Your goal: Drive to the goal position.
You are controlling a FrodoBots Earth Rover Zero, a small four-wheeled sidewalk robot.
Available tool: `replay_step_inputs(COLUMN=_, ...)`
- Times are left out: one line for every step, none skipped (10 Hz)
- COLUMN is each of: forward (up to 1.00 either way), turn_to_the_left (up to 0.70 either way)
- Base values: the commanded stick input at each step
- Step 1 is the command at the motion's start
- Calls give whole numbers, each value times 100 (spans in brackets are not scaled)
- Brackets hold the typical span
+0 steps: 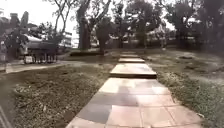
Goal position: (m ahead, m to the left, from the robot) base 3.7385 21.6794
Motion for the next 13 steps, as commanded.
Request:
replay_step_inputs(forward=100, turn_to_the_left=36)
replay_step_inputs(forward=100, turn_to_the_left=40)
replay_step_inputs(forward=100, turn_to_the_left=40)
replay_step_inputs(forward=100, turn_to_the_left=40)
replay_step_inputs(forward=100, turn_to_the_left=40)
replay_step_inputs(forward=100, turn_to_the_left=40)
replay_step_inputs(forward=100, turn_to_the_left=40)
replay_step_inputs(forward=100, turn_to_the_left=39)
replay_step_inputs(forward=100, turn_to_the_left=22)
replay_step_inputs(forward=100, turn_to_the_left=3)
replay_step_inputs(forward=100, turn_to_the_left=0)
replay_step_inputs(forward=100, turn_to_the_left=0)
replay_step_inputs(forward=100, turn_to_the_left=0)
